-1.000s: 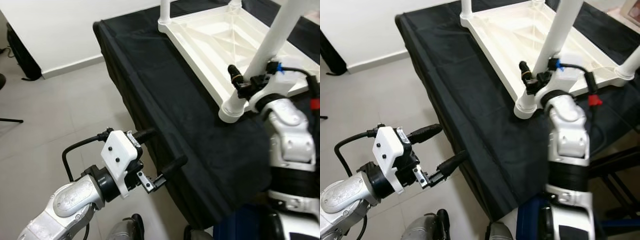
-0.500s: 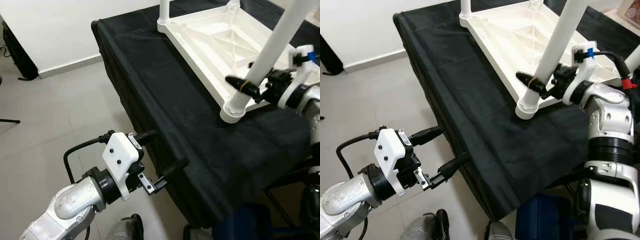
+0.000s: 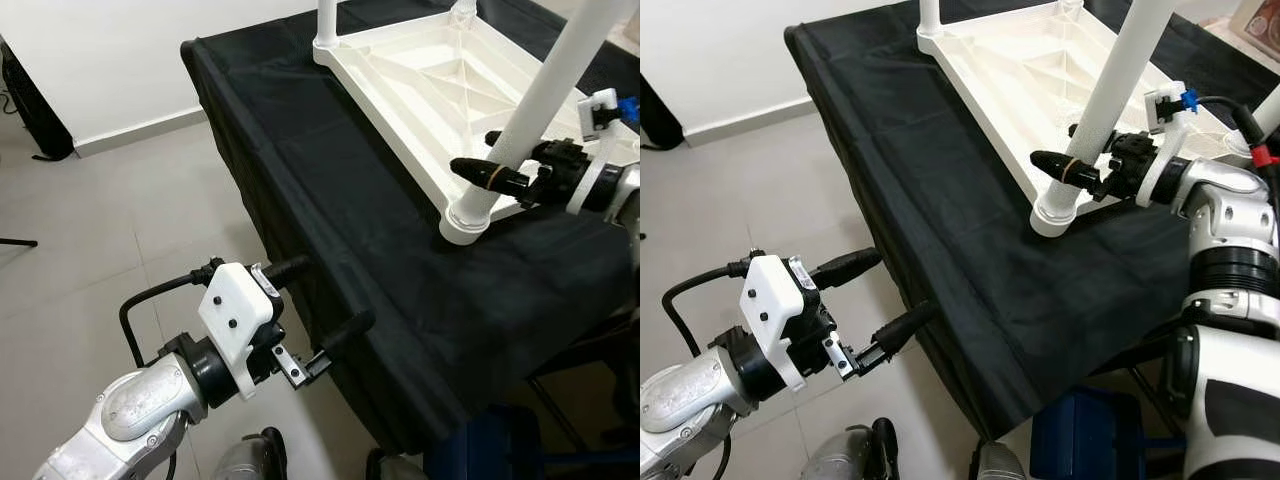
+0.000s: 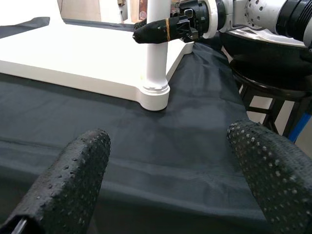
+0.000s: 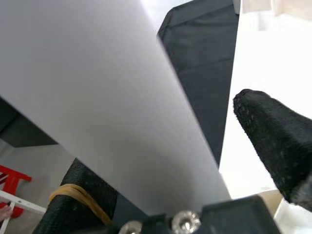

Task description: Building children table

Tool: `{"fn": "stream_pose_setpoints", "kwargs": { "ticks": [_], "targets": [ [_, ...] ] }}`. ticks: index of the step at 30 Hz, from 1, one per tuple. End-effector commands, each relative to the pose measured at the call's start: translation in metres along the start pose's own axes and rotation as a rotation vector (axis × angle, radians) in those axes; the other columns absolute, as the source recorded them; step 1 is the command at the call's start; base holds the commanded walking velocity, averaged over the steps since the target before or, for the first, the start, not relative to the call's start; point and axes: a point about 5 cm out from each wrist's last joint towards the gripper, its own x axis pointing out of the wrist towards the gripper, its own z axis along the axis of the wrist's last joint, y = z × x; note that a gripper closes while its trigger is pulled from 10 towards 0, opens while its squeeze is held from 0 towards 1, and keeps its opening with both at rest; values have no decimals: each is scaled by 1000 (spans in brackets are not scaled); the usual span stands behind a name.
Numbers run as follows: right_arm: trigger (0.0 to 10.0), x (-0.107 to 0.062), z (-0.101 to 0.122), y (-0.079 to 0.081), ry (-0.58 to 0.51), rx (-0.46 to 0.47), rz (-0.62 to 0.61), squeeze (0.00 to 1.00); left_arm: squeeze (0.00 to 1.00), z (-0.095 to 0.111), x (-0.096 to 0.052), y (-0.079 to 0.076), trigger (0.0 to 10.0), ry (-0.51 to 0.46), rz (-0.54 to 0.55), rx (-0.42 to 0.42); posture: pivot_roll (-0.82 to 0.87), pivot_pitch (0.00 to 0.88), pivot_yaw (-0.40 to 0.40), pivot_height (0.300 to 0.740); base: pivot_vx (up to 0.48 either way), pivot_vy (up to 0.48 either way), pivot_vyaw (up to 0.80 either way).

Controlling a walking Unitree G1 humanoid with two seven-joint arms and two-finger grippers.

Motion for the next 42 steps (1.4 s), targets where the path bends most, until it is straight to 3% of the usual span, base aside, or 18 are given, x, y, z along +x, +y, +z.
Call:
{"fn": "stream_pose_setpoints", "kwargs": {
  "ticks": [1,8,9,10,14,15,16,17,18,20,27,28,29,32,33,38,40,42],
  "targets": [
    [0,-5,1,-2,-22,-3,-12,0,0,-1,0,-3,10000,13,-16,-5,60,241,-22,740,0,0,0],
    [0,-10,-13,-6,6,-24,-171,0,0,-2,4,-1,10000,1,-23,1,40,227,-31,740,0,0,0],
    [0,-9,-17,-4,23,-27,-208,0,0,-2,4,-1,10000,0,-23,0,40,226,-32,740,0,0,0],
    [0,-3,-30,3,62,-34,-331,0,0,-2,5,-2,10000,-4,-23,0,36,222,-34,740,0,0,0],
    [0,-1,-40,9,105,-60,-464,0,0,-3,5,-2,10000,-5,-23,0,37,221,-34,740,0,0,0],
    [0,-7,-48,7,148,-36,-769,0,0,-3,5,-1,10000,-6,-22,0,31,218,-36,740,0,0,0],
    [0,-18,-53,12,148,-33,-993,0,0,-3,5,-1,10000,-6,-21,0,27,216,-36,740,0,0,0],
    [0,-14,-64,30,167,-18,-1043,0,0,-3,5,0,10000,-9,-19,-1,34,217,-33,740,0,0,0],
    [0,-14,-64,30,167,-18,-1043,0,0,-3,5,0,10000,-9,-19,-1,34,217,-33,740,0,0,0],
    [0,-3,-77,52,169,9,-991,0,0,-3,6,-1,10000,-9,-24,-2,23,212,-30,740,0,0,0],
    [0,11,-74,58,137,39,-928,0,0,-3,7,0,10000,-15,-25,0,22,209,-33,740,0,0,0],
    [10000,15,-68,57,108,51,-902,0,0,-3,8,1,10000,-16,-23,0,16,213,-30,740,0,0,0],
    [10000,18,-63,57,108,25,-855,0,0,-4,8,0,10000,-16,-23,-1,16,213,-31,740,0,0,0],
    [10000,23,-57,61,85,80,-782,0,0,-4,8,0,10000,-15,-26,-4,13,215,-29,740,0,0,0],
    [10000,23,-54,64,91,76,-740,1000,0,-4,8,-1,10000,-17,-27,-4,14,217,-29,740,0,0,0],
    [10000,24,-45,67,69,67,-642,1000,0,-4,8,-1,10000,-18,-28,-5,11,221,-29,740,0,0,0],
    [10000,23,-38,66,35,71,-534,1000,0,-4,8,-1,10000,-19,-28,-7,8,224,-28,740,0,0,0],
    [10000,16,-29,61,12,53,-346,1000,0,-4,9,-1,10000,-19,-30,-9,8,226,-30,740,0,0,0]
  ]
}}
